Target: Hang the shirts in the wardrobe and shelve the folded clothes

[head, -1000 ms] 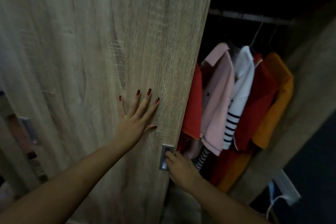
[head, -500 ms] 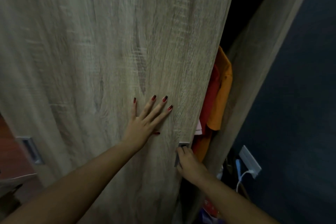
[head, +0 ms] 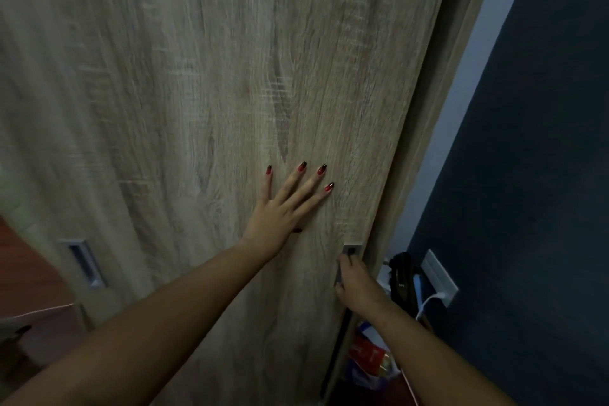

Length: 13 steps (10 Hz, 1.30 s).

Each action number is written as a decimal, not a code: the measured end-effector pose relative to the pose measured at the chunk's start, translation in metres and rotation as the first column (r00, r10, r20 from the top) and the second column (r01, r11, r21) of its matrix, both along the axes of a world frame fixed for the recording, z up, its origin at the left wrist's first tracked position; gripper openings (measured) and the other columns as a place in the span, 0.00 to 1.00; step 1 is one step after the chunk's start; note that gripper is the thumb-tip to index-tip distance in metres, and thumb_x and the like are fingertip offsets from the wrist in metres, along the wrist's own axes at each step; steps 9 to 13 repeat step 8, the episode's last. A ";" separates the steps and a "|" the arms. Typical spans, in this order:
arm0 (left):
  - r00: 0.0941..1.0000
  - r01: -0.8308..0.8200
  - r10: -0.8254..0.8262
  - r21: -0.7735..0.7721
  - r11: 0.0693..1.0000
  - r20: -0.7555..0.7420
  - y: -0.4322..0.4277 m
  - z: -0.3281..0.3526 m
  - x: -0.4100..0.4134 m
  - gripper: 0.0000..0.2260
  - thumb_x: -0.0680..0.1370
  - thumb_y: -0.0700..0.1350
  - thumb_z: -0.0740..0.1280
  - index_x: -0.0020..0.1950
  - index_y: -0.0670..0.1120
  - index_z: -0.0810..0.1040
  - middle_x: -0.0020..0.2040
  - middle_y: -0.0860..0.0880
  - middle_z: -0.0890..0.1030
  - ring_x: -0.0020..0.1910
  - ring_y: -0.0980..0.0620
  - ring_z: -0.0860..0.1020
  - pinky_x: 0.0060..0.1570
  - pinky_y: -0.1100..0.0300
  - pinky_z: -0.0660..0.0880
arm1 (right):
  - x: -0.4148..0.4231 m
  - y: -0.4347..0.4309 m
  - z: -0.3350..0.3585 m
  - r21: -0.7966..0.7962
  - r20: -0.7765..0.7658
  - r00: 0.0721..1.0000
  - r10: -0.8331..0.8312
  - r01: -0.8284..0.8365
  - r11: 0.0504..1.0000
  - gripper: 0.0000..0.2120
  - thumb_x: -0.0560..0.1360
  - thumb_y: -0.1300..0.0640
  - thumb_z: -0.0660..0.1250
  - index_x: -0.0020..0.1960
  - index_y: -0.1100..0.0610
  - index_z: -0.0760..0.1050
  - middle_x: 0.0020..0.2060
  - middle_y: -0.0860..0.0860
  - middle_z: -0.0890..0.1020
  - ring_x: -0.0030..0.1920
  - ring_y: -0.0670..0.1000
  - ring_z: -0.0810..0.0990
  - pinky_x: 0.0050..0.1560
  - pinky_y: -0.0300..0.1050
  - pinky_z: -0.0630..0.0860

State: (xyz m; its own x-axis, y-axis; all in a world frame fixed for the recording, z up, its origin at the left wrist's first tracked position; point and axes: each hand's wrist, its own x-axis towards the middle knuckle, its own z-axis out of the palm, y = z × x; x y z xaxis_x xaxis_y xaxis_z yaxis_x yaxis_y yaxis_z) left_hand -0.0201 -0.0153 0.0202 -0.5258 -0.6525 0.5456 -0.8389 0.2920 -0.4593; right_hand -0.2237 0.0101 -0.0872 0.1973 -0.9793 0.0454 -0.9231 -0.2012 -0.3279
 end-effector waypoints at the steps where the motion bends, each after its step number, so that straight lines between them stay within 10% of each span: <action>1: 1.000 -0.007 0.007 0.012 1.000 0.002 0.002 0.001 -0.019 0.49 0.68 0.57 0.72 0.78 0.54 0.41 0.79 0.48 0.44 0.77 0.42 0.44 0.69 0.29 0.49 | -0.016 0.001 -0.001 0.010 -0.013 1.000 0.020 -0.019 1.000 0.23 0.78 0.60 0.58 0.72 0.60 0.58 0.60 0.59 0.71 0.57 0.56 0.72 0.56 0.46 0.73; 13: 0.996 -0.076 0.084 0.173 0.982 -0.043 0.047 0.058 0.028 0.31 0.79 0.60 0.55 0.78 0.49 0.50 0.79 0.50 0.45 0.78 0.49 0.47 0.67 0.26 0.43 | -0.011 0.012 0.125 0.080 -0.061 0.989 0.132 -0.127 0.989 0.28 0.78 0.46 0.59 0.73 0.58 0.59 0.67 0.56 0.71 0.63 0.55 0.72 0.66 0.49 0.70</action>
